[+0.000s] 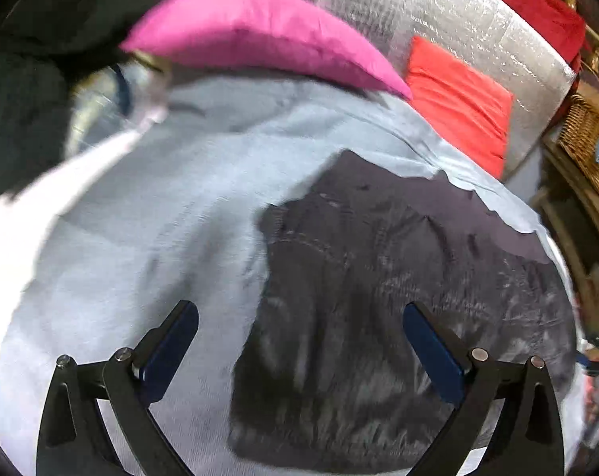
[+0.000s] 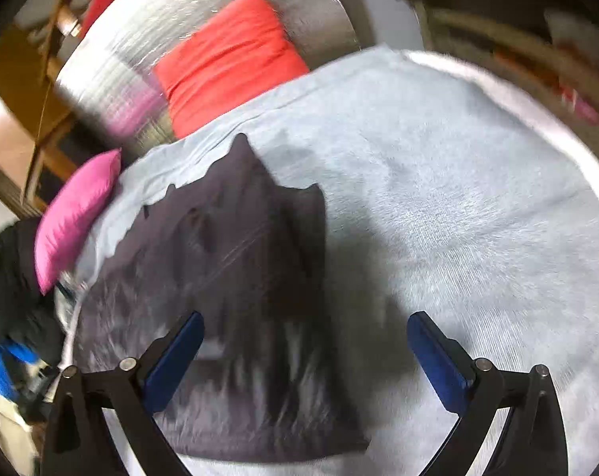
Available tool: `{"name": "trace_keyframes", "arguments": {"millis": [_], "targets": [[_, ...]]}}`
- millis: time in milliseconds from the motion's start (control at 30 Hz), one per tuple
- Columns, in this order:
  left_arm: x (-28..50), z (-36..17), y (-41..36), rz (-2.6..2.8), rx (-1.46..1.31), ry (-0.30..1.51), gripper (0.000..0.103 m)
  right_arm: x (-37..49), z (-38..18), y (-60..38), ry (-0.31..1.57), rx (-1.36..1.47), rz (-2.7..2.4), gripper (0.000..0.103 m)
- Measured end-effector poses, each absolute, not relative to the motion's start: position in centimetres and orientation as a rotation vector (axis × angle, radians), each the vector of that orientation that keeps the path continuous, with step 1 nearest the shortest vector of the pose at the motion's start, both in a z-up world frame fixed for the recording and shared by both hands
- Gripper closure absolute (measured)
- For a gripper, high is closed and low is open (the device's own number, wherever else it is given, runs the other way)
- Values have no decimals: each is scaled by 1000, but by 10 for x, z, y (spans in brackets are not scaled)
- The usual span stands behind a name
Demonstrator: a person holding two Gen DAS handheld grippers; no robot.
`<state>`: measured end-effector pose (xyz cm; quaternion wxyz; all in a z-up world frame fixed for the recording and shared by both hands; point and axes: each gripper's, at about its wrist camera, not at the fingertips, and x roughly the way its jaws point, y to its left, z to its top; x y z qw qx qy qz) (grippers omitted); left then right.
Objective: Fold large clothes
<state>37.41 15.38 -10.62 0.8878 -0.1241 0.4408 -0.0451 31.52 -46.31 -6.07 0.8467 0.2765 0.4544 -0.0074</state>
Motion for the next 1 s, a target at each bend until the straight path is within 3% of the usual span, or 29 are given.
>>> {"name": "trace_keyframes", "arguments": {"millis": [300, 367, 400, 433, 500, 567, 600, 633, 667, 733, 833, 1000], "targets": [[415, -135, 135, -287, -281, 1046, 0, 360, -84, -453, 1034, 578, 123, 1], [417, -141, 127, -328, -280, 1064, 1, 362, -84, -443, 1038, 585, 193, 13], [417, -142, 123, -335, -278, 1064, 1, 364, -82, -434, 1056, 539, 204, 25], [416, -144, 121, -335, -275, 1062, 1, 365, -81, -427, 1075, 484, 186, 25], [417, -149, 114, -310, -243, 1076, 7, 370, -87, -423, 1098, 471, 175, 26], [417, -146, 105, -302, -194, 1074, 30, 373, -88, -425, 1096, 495, 166, 26], [417, -144, 100, -301, -175, 1080, 37, 375, -87, -422, 1102, 496, 169, 33], [418, -141, 96, -300, -164, 1086, 52, 377, -87, -418, 1117, 508, 197, 61], [419, -137, 92, -285, -142, 1085, 63, 378, -82, -412, 1127, 475, 184, 65], [418, -128, 83, -249, -80, 1067, 76, 382, -67, -394, 1149, 357, 146, 79], [412, -112, 73, -194, -19, 1027, 82, 385, -32, -374, 1135, 246, 116, 87], [392, -53, 67, -173, -29, 900, 85, 362, 45, -347, 1014, 146, 138, 90]]}}
